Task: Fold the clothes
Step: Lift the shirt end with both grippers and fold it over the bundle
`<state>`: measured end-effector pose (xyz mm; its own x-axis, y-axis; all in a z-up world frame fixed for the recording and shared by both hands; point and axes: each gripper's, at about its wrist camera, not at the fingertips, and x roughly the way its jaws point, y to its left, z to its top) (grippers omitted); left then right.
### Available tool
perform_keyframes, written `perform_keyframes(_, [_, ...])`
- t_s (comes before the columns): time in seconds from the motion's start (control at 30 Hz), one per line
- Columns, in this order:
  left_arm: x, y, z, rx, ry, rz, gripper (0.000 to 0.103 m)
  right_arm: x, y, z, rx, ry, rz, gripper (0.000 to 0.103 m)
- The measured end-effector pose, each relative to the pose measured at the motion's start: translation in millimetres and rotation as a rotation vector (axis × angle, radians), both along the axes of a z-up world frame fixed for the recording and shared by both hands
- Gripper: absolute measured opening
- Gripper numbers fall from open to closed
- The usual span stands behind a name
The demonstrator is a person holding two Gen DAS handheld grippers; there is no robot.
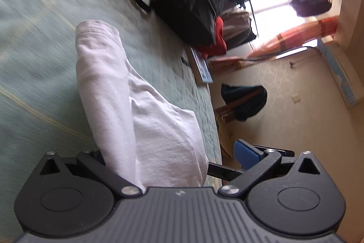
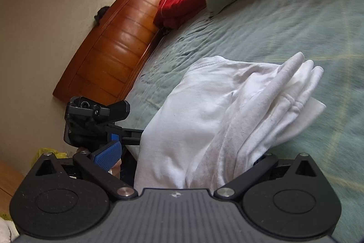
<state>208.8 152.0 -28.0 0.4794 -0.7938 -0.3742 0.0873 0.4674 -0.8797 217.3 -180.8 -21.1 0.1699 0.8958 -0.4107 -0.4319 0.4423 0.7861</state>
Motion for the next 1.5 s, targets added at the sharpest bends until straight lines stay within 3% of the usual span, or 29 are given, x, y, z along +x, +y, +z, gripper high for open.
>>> perform_keyframes(0.3, [9.0, 106.9, 14.4, 0.053, -0.028, 0.145, 0.101, 37.6, 111.1, 9.4, -0.029, -0.042, 0.121, 0.103])
perform_keyframes(0.77, [26.7, 305.1, 33.2, 0.127, -0.102, 0.413, 0.101, 60.8, 315.7, 33.3, -0.093, -0.381, 0.307, 0.103])
perform_keyframes(0.87, [31.8, 338.6, 29.3, 0.137, -0.109, 0.469, 0.101, 60.1, 349.4, 27.8, -0.081, -0.401, 0.333, 0.103])
perform_keyframes(1.13, [45.5, 389.9, 13.6, 0.175, -0.083, 0.549, 0.1, 60.2, 403.7, 11.8, -0.06, -0.379, 0.366, 0.103])
perform_keyframes(1.27, [43.9, 406.3, 15.9, 0.209, -0.105, 0.566, 0.1, 54.1, 418.0, 10.1, -0.061, -0.405, 0.376, 0.103])
perform_keyframes(1.4, [46.5, 417.1, 4.7, 0.234, -0.071, 0.62, 0.1, 52.8, 423.8, -5.8, -0.073, -0.381, 0.368, 0.103])
perform_keyframes(1.47, [46.7, 420.0, -1.8, 0.292, -0.045, 0.681, 0.1, 50.1, 426.1, -16.9, -0.098, -0.372, 0.367, 0.103])
perform_keyframes(1.5, [42.9, 419.7, 1.1, 0.361, -0.051, 0.746, 0.1, 48.9, 425.0, -22.5, -0.119, -0.373, 0.37, 0.103])
